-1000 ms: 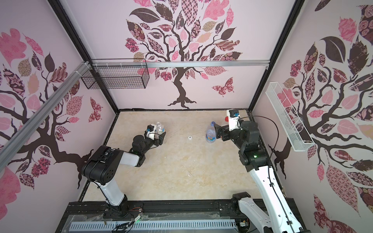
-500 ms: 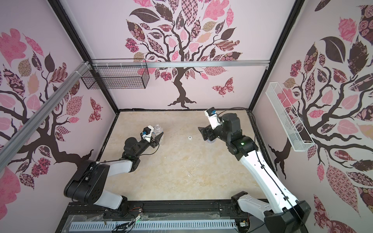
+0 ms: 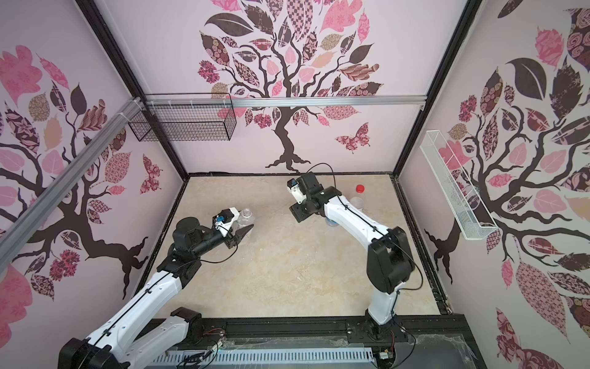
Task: Screw on the bottle caps
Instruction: Move the bottle cap to the center of the board.
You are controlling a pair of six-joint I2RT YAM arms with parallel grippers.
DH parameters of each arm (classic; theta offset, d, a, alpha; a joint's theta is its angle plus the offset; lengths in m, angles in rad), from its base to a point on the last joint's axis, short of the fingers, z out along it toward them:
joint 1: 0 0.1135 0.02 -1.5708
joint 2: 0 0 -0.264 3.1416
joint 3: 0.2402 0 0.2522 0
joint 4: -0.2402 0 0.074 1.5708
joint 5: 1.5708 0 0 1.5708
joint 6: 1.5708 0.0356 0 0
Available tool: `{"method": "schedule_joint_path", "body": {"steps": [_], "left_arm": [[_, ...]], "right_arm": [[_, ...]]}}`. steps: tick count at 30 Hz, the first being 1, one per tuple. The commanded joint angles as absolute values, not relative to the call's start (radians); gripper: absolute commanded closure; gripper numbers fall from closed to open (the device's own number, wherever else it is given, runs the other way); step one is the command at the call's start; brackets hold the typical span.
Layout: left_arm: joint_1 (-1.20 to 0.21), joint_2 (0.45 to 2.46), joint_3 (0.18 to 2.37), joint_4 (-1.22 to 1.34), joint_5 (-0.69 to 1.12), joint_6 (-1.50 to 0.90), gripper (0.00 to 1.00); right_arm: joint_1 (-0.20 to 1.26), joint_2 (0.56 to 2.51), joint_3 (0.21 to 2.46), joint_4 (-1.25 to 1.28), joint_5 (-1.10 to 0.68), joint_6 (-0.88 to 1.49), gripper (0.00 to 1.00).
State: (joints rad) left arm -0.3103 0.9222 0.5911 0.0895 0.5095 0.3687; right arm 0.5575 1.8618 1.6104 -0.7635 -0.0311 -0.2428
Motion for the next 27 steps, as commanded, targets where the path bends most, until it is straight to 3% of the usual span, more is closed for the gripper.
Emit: {"method": "schedule_joint_path", "body": {"steps": [1,7,12,27], "left_arm": [[-0.333,0.914,0.609,-0.076,0.544,0.383,0.51],[-0.352,0.929,0.607,-0.069,0.556,0.364,0.50],[-0.374,0.954,0.611,-0.060,0.556,0.347,0.50],[-0.391,0.969,0.599,-0.055,0.546,0.350,0.50]], "right_arm": [[0.557,1.989,1.721,-0.910,-0.042,-0.194,0.37],[0.555,2.161,1.876,-0.948,0.022,-0.145,0.46],[0.535,2.274,1.968,-0.970,0.118,-0.100,0.47],[0.508,2.442,2.120,-0.974,-0.017,-0.040,0.51]]}}
